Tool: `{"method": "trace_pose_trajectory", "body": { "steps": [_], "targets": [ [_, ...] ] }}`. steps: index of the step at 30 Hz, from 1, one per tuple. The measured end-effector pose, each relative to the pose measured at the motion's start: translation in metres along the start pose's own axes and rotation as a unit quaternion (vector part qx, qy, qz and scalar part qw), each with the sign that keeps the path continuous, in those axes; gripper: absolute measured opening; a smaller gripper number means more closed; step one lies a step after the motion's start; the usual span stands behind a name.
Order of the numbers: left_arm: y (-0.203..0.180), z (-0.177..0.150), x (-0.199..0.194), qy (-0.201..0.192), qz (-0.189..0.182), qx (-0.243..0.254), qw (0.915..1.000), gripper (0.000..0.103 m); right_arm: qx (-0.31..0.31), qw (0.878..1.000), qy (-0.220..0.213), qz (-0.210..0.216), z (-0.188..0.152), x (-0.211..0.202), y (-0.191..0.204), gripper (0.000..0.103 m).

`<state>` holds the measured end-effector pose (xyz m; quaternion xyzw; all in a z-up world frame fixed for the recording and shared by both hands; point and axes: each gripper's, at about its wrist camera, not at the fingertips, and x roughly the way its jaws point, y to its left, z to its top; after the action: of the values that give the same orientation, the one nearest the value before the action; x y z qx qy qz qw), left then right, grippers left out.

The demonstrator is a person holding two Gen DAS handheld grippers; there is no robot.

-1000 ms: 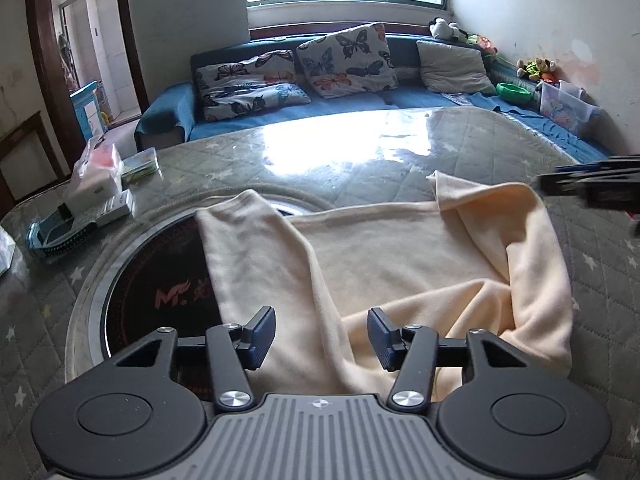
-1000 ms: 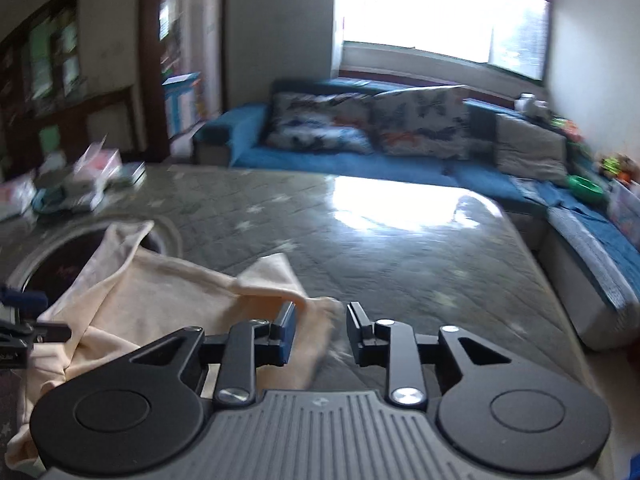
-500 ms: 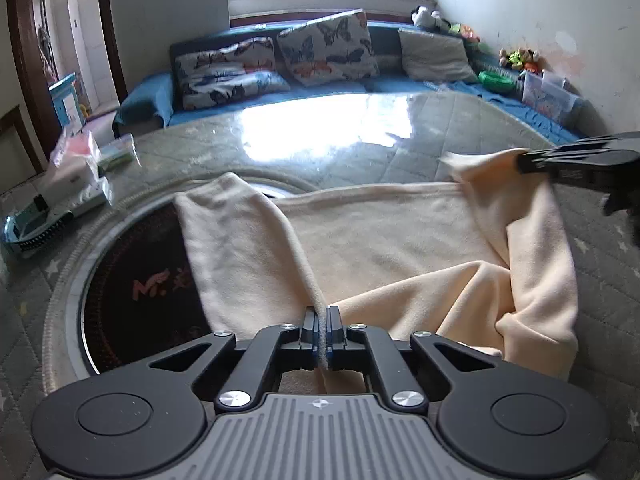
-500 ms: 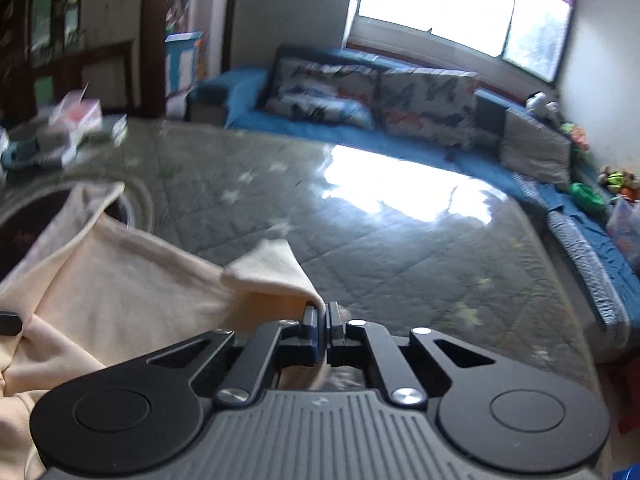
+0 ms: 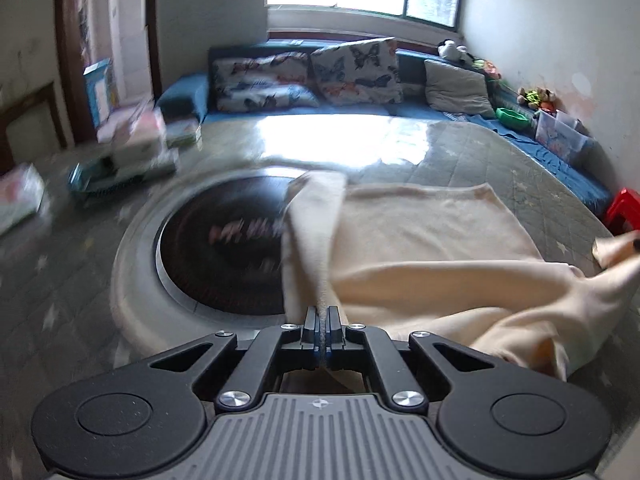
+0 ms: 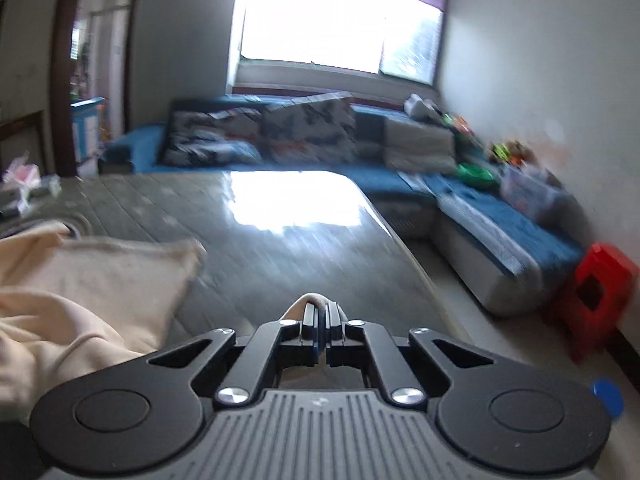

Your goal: Fold clothes

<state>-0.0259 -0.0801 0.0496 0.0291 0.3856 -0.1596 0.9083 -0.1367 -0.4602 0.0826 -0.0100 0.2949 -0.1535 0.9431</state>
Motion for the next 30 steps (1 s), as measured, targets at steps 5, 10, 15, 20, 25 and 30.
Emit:
{"method": "trace_pose_trajectory", "body": {
  "steps": [5, 10, 15, 20, 25, 30],
  "targets": [
    [0.017, -0.029, -0.018, 0.026, -0.003, -0.022, 0.9994, 0.003, 0.04, 0.997, 0.063, -0.02, -0.04, 0.006, -0.027, 0.013],
    [0.024, -0.038, -0.022, 0.036, 0.008, -0.019, 0.9992, 0.015, 0.044, 0.996, 0.074, -0.036, -0.049, -0.001, -0.041, 0.024],
    [0.011, -0.021, -0.024, 0.002, 0.01, 0.008, 0.9999, 0.018, 0.045, 0.997, 0.053, -0.026, -0.036, 0.0, -0.041, 0.033],
    [-0.013, -0.001, -0.012, -0.027, -0.014, 0.036, 0.9989, 0.018, 0.042, 0.997, 0.062, 0.012, -0.026, 0.023, -0.027, 0.033],
    [-0.031, 0.015, 0.016, -0.038, 0.001, 0.068, 0.997, 0.043, 0.047, 0.996, 0.08, 0.016, -0.026, 0.047, -0.02, 0.039],
    [-0.041, 0.027, 0.047, -0.042, 0.034, 0.103, 0.9932, 0.043, 0.05, 0.995, 0.08, 0.015, -0.025, 0.052, -0.021, 0.045]
  ]
}}
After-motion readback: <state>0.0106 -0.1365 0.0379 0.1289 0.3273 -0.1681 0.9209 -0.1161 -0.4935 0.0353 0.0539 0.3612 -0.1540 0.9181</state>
